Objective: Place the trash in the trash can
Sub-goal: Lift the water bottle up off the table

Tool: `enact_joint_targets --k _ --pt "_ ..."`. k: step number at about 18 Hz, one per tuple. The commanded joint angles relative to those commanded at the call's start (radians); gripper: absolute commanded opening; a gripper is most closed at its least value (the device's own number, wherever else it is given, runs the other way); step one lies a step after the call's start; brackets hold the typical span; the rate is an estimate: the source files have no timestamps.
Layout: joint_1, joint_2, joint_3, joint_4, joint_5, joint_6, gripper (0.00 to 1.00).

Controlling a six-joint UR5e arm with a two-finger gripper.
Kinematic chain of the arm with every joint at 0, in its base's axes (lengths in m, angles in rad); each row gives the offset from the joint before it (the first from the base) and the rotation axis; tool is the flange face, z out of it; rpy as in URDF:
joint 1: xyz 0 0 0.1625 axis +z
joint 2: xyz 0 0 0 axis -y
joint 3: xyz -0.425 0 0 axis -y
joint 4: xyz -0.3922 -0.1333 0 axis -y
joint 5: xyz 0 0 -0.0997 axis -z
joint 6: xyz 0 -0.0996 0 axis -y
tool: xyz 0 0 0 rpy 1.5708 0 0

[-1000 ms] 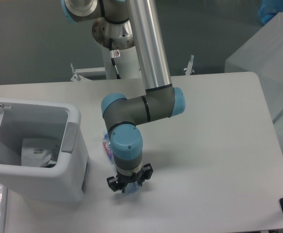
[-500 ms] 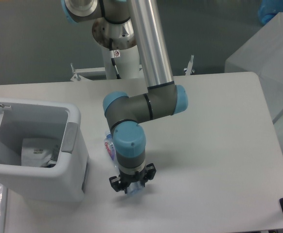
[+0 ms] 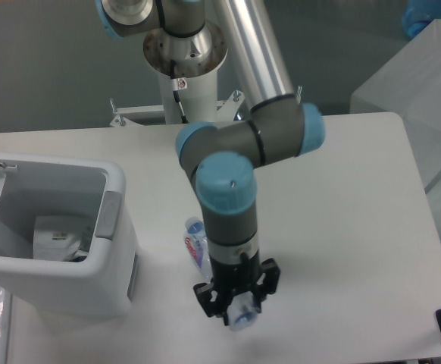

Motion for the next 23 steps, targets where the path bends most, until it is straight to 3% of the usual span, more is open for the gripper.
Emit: enact_joint_targets --k 3,8,23 --pt "0.021 0.041 0.032 0.003 -0.091 -0.041 0.58" --pt "0.026 0.087 0.037 0.006 -0.12 -0.046 0.58" --pt "0.011 0.129 0.042 0.012 -0.195 -0.034 0.58"
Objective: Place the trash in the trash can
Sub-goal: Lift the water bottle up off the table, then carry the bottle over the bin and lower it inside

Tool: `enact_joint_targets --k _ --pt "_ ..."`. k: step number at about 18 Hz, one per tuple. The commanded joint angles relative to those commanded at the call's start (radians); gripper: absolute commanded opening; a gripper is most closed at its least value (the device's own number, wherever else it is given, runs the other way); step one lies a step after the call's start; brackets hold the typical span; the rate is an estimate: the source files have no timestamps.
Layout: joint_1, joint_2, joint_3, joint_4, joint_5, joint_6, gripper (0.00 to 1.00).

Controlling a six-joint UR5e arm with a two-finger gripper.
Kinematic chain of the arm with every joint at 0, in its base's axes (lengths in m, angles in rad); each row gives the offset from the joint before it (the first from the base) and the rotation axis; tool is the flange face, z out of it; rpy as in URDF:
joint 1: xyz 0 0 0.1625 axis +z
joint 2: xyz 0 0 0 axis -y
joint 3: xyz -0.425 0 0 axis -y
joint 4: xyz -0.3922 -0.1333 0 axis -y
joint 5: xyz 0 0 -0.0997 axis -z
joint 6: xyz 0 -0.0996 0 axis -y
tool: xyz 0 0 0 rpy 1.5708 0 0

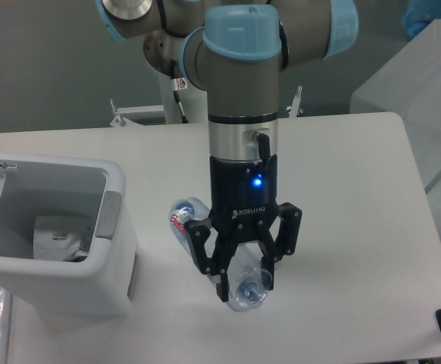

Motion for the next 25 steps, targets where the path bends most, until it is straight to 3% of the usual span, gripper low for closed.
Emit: enact_joint_targets --k 9,25 --pt "-0.011 0.017 0.003 0.067 -0.062 0.022 0.58" --pt "-0.135 0.038 0.014 0.068 -0.06 0.16 0.58"
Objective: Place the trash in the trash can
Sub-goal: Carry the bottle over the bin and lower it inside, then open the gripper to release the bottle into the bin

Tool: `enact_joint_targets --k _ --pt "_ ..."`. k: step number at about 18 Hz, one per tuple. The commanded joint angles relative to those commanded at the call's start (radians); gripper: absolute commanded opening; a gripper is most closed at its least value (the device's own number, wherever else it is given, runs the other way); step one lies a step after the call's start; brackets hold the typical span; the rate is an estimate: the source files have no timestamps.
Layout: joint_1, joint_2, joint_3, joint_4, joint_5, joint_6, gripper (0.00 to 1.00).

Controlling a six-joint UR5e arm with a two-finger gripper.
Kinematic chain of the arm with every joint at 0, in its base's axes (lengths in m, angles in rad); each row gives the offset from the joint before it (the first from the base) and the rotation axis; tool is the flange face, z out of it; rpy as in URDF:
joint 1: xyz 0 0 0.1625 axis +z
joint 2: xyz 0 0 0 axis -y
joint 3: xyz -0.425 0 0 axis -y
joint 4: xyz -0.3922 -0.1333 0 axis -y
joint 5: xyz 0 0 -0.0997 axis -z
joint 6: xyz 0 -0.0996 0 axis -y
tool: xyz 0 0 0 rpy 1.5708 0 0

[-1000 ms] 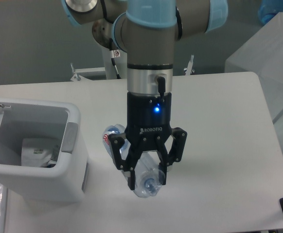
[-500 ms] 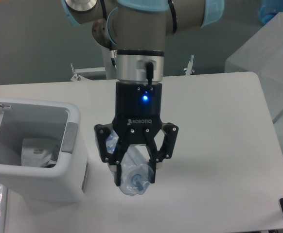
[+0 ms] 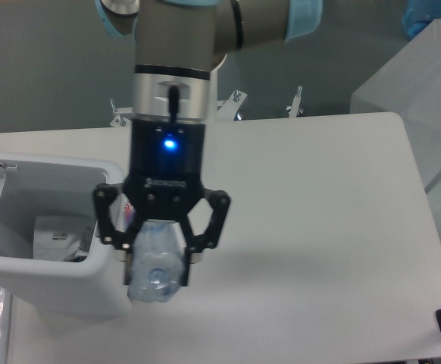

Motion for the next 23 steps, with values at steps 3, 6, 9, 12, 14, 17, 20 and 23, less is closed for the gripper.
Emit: enact_joint_targets --k 3,6,9,12,14,17,20,23 --pt "-0.008 0.008 0.006 0.0 -0.002 0.0 0.58" --pt "-0.023 0.02 0.008 0.0 -0.003 -0.002 0.54" --pt "-0.025 0.023 0.023 0.002 -0.024 -0.005 0.54" --pt "-0.052 0.031 -0.001 0.0 -0.031 -0.008 0.54" --pt "-0.075 0.029 -0.02 0.0 -0.035 -0.002 0.54" --pt "-0.115 0.028 -0.035 0.0 -0.032 -0.005 0.54" --pt "-0.135 0.026 -0.052 0.0 -0.029 -0.008 0.54" --pt "-0.15 0.026 -0.077 0.0 -0.029 -0.005 0.54"
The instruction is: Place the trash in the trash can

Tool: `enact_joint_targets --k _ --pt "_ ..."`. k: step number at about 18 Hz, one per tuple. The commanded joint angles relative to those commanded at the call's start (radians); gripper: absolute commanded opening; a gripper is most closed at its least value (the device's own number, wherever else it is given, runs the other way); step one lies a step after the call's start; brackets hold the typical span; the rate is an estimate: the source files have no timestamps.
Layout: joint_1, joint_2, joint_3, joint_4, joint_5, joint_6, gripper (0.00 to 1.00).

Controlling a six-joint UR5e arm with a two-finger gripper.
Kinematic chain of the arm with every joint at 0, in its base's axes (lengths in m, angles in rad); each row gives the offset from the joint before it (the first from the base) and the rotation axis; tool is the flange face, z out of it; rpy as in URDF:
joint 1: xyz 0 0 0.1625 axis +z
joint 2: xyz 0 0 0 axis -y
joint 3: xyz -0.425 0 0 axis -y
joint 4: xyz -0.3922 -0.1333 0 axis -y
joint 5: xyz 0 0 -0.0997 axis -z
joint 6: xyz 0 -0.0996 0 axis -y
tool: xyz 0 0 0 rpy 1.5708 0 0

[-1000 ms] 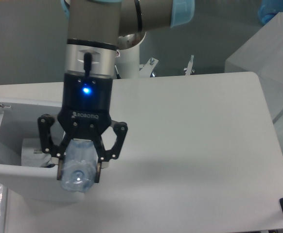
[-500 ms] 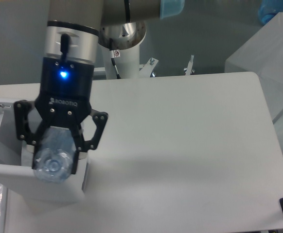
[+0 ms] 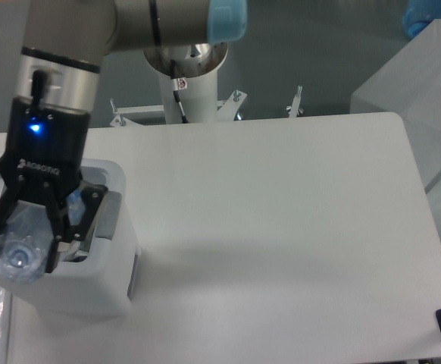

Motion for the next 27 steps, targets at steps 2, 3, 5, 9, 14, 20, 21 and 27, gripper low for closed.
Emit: enact_joint_targets --k 2,3,5,9,14,20,21,27 --pt "-0.005 0.0 -0.02 0.0 0.0 0.002 0.55" --pt "-0.006 0.002 -0.032 0.0 0.0 0.005 0.55" --pt "-0.015 0.002 -0.045 0.0 0.0 0.006 0.62" --pt "-0.015 0.005 -0.043 0.0 0.002 0.012 0.89" --pt "-0.011 0.008 -0.04 0.0 0.002 0.012 0.99" --pt "0.144 0.005 -0.052 -0.009 0.031 0.101 1.0" --pt "0.185 0.005 -0.069 -0.009 0.049 0.129 1.0" --pt "0.319 0.003 -0.169 -0.017 0.297 0.585 1.0"
